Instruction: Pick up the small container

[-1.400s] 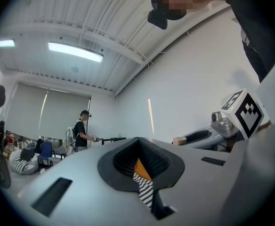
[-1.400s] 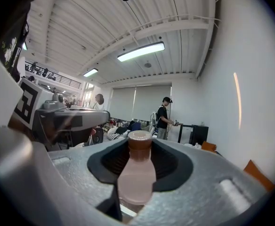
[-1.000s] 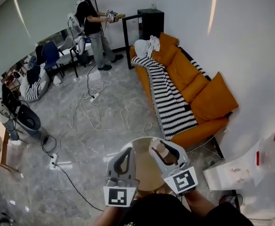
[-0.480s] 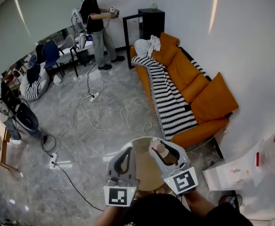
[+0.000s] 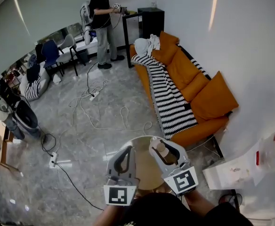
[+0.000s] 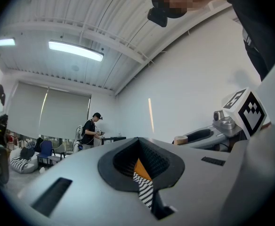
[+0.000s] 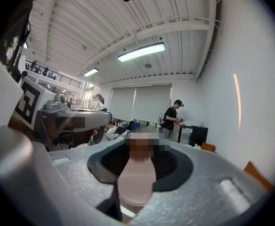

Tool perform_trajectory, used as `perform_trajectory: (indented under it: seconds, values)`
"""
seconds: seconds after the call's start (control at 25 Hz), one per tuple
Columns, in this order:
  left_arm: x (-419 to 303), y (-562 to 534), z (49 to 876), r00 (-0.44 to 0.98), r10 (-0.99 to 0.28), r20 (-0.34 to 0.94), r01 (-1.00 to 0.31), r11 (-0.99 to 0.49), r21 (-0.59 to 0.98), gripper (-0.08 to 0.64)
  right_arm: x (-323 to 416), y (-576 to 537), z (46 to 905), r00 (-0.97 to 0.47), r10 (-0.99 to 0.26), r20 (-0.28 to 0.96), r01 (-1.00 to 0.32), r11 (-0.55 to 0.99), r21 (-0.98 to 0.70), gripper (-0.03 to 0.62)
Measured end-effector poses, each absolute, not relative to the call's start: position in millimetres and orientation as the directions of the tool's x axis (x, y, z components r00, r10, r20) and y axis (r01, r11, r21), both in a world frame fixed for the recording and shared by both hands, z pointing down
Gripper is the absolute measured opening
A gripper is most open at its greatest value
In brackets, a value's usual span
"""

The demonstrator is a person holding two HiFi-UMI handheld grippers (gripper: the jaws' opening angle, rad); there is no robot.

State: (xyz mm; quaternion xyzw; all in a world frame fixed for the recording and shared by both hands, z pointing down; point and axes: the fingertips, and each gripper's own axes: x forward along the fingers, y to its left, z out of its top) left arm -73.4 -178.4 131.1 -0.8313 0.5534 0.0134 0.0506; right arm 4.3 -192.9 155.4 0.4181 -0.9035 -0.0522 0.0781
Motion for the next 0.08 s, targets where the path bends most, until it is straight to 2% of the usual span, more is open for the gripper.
perform_trajectory:
  seconds: [0.08]
  values:
    - [-73.7, -178.6, 130.0, 0.387, -0.918, -0.082, -0.922, -0.382, -0.067, 0.006, 4.0, -193.0, 153.9, -0.637, -0.765, 0.096, -0.748, 0.644, 0.160, 0.138]
